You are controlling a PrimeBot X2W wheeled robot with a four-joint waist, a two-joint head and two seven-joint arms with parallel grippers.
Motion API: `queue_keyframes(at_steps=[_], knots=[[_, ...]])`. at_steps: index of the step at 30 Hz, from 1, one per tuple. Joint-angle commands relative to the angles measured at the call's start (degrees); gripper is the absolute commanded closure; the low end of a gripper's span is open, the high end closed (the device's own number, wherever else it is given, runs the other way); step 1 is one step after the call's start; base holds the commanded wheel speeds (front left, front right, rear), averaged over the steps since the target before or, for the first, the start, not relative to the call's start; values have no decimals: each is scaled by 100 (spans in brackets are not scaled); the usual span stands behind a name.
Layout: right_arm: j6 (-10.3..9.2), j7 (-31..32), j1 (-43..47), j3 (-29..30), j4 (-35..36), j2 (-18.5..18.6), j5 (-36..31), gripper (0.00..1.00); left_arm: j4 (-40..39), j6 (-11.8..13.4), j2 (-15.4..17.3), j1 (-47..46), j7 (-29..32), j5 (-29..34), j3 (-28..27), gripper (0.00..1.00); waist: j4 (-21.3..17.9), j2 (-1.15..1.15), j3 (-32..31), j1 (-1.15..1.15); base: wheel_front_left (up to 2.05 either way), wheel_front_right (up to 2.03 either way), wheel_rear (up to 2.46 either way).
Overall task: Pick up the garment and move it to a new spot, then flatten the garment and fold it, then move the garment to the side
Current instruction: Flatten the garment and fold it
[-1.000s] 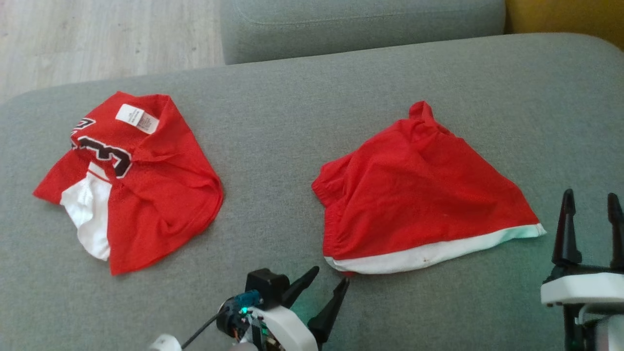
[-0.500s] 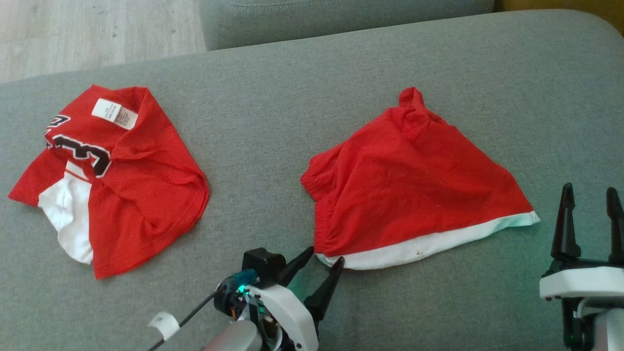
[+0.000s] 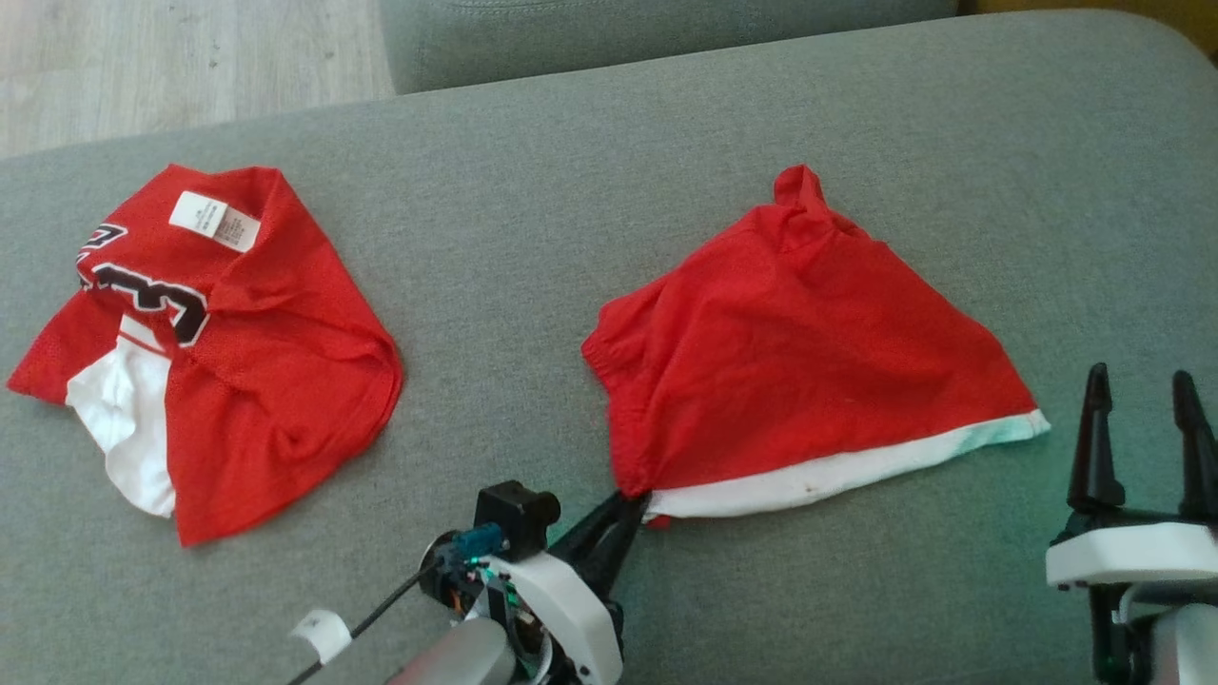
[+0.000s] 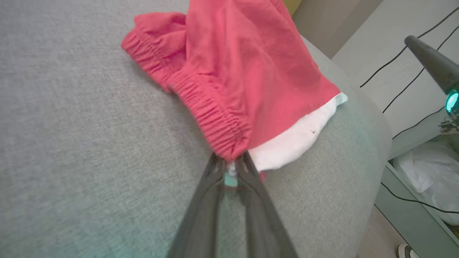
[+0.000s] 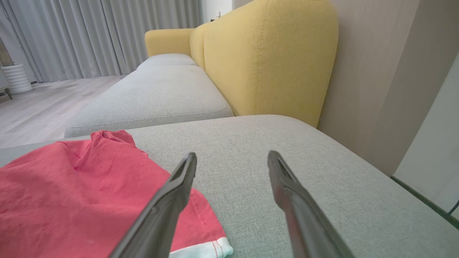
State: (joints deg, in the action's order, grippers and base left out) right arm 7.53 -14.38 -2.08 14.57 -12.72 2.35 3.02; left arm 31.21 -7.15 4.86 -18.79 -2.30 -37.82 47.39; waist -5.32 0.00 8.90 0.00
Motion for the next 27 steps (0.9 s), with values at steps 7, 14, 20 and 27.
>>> queue_keyframes(at_steps=[7,14,20,27], knots=[[-4,94,-163,-121,-160,53,-149,0,-102,51,140,-296,-364,144,-88,100,58,0,-101,0,0,0,0],[-4,652,-137,-83,-756,53,-175,0,-327,254,192,-331,-658,284,-132,100,142,0,-152,0,0,0,0],[-4,1079,-343,-248,-1228,53,-281,0,-462,339,201,-381,-688,373,-72,100,220,0,-46,0,0,0,0],[-4,1062,-609,-145,-1560,53,-368,0,-503,367,167,-444,-719,420,-7,100,300,0,28,0,0,0,0]])
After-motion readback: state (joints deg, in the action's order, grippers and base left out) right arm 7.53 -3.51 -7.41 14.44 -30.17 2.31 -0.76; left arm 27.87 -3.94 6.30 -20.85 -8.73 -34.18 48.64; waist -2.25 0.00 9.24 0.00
